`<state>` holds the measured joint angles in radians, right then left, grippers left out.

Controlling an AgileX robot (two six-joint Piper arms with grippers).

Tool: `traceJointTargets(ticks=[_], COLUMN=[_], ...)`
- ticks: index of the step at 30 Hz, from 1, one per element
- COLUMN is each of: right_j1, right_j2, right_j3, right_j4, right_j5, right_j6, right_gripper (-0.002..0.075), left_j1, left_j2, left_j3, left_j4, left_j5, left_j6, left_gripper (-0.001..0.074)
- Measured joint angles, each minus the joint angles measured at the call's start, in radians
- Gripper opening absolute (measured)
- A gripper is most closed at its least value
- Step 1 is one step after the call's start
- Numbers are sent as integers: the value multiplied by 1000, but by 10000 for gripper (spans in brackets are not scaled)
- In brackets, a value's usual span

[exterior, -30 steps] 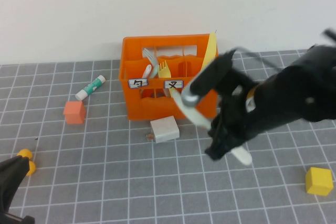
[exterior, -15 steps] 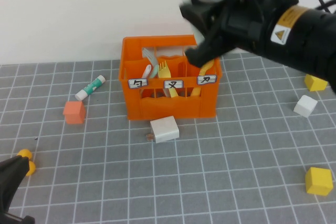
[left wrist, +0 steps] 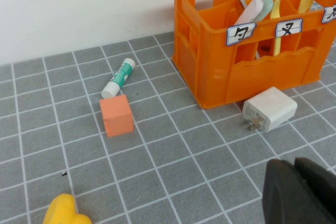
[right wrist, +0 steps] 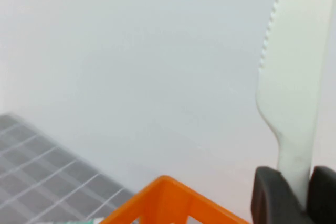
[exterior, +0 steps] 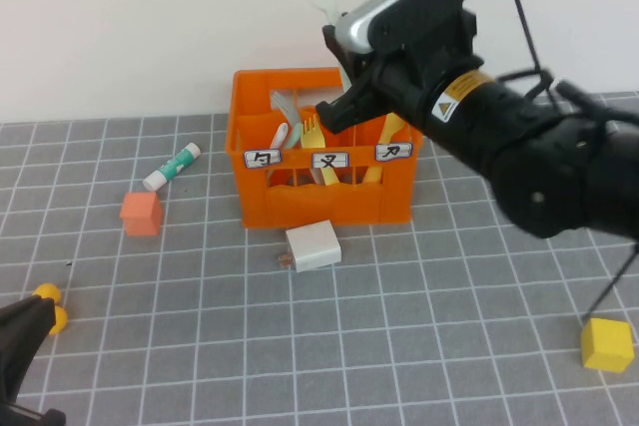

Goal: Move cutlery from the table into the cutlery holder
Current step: Place the knife on the box

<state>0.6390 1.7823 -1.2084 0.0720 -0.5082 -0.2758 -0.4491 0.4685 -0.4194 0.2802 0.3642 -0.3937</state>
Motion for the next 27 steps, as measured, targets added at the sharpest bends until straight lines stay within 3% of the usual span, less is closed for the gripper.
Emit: traceJointTargets(ticks=[6, 22, 24, 27], right_j1=[-3, -5, -5, -5], right_j2=[111, 166, 166, 166], right_j3=[0, 41, 41, 41], right_j4=[198, 313, 315, 319], right_j5=[-143, -139, -106, -59], right_j6=[-4, -147, -151, -153], right_gripper=[121, 121, 135, 214], left_j1=[0, 0, 0, 0], left_j2=[-2, -2, -2, -2], left_j3=[0, 0, 0, 0], left_j4=[0, 0, 0, 0], left_j5=[0, 2, 2, 2], left_j6=[-2, -2, -2, -2], left_gripper=[0, 0, 0, 0])
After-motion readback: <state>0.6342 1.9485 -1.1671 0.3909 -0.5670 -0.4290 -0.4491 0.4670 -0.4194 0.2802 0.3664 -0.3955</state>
